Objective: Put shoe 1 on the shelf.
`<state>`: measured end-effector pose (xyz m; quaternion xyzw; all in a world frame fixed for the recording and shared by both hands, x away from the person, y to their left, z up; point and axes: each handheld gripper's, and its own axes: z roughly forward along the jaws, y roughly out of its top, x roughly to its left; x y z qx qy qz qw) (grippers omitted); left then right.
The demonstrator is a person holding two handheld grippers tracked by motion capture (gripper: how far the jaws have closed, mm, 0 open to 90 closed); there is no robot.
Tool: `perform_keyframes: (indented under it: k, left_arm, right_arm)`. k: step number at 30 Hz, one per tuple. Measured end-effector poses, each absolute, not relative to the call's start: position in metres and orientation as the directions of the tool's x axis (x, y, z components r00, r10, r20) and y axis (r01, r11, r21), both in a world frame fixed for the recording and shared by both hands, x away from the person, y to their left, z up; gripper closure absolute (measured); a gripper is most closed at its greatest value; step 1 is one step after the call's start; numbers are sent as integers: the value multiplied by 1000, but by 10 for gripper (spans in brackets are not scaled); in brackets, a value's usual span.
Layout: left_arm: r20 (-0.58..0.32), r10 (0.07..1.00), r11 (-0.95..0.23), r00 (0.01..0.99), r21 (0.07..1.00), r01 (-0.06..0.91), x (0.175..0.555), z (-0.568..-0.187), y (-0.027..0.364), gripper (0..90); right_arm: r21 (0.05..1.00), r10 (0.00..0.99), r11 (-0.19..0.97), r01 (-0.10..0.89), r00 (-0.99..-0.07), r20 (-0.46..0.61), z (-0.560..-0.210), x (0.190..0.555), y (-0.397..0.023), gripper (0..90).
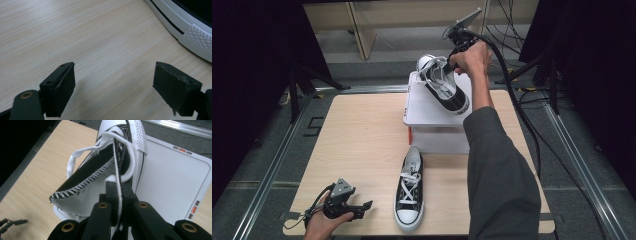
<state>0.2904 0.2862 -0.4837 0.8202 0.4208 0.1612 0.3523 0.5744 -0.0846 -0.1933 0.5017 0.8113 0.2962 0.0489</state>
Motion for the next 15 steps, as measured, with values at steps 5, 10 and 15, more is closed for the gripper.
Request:
perform_keyframes:
  k: [5, 10, 15]
  left_arm:
    - [-36, 809, -396, 587, 704, 590, 289, -483, 285, 175]
    - [-12, 794, -427, 608, 702, 571, 290, -482, 285, 175]
    - [-14, 800, -417, 599, 705, 573, 290, -483, 285, 175]
  right_arm:
    - [523, 850, 285, 803, -464, 249, -203, 588, -83, 884]
    - [528, 859, 249, 812, -437, 266, -214, 598, -83, 883]
    - [516, 866, 242, 822, -422, 267, -219, 600, -78, 883]
